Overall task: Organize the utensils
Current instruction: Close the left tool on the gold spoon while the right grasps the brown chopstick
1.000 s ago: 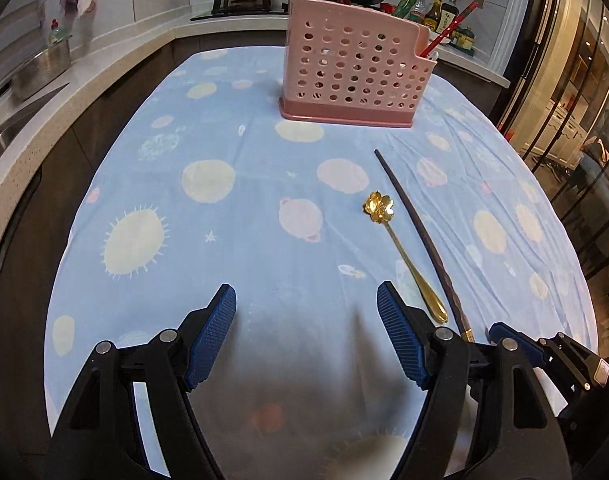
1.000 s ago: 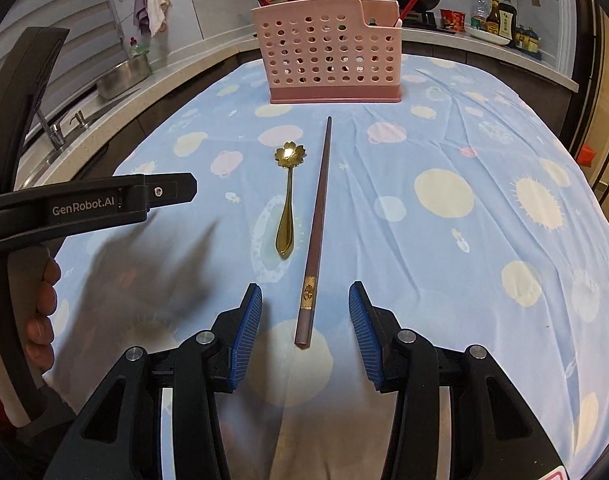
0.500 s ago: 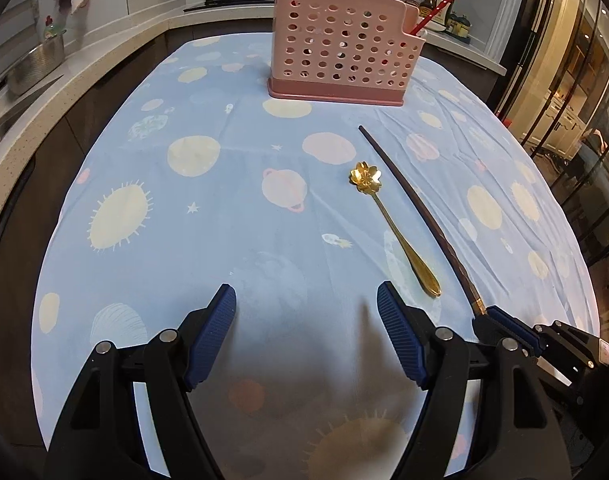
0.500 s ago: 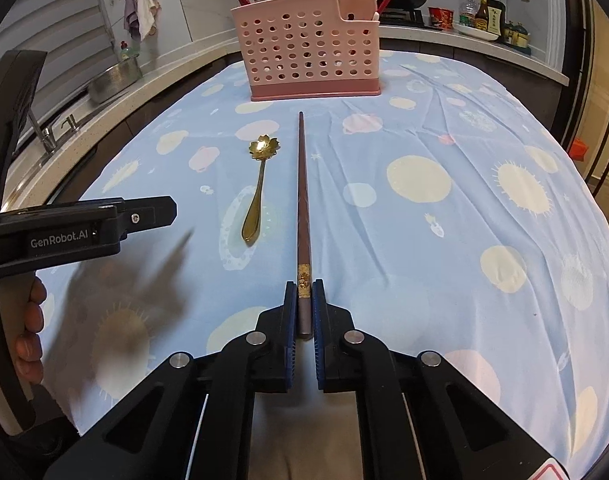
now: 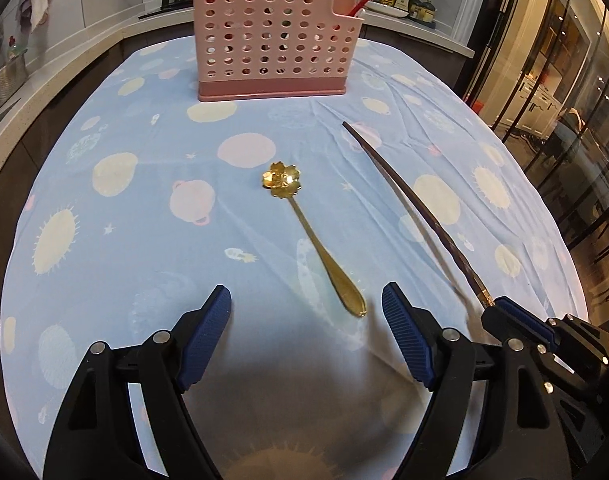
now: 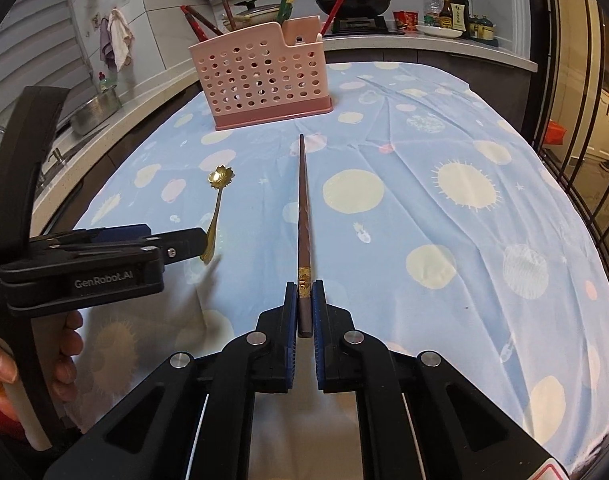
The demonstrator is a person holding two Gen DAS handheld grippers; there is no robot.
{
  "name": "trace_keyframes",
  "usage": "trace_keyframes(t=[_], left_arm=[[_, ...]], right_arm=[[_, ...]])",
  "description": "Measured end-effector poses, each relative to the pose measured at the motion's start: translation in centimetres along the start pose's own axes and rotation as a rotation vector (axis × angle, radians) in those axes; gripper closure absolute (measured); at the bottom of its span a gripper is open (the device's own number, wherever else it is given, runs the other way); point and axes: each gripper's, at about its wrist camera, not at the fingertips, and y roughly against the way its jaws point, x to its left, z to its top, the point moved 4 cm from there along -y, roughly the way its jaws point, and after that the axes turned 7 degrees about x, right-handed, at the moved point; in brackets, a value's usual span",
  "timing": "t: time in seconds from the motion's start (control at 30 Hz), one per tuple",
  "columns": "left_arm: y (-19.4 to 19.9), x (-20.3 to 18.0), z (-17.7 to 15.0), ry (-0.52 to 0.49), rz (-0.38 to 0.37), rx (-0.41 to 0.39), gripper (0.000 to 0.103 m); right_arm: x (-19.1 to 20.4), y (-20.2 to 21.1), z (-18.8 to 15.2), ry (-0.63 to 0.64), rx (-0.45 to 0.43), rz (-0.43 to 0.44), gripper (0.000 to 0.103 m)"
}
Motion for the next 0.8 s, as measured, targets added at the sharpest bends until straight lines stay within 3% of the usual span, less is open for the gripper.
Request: trace_keyframes(t=[0.2,0.37,0.43,0.8], left_arm=[[-1.5,-0.8,0.7,-0.035,0.029,0.004,0.048],[-1.2,-0.4,0.5,-0.035,0.005,0.007,0.086],[-1.0,-0.1,0.4,-0.033,-0.011,0.016,0.093],[2.0,0.0,0.0,-0.027,-0.058,-0.009,0.094]], right_arm=[[-0.6,0.0,0.1,-0.015,0.007,0.014,0.096],[-0.8,-0.1,0.1,-0.015,0.012,0.024,0.096],[-0.8,-0.1,0.2,-0.016,0.009,0.027,0.096],[-0.8,1.9,1.4,-0.018,-0.046,0.044,0.096]])
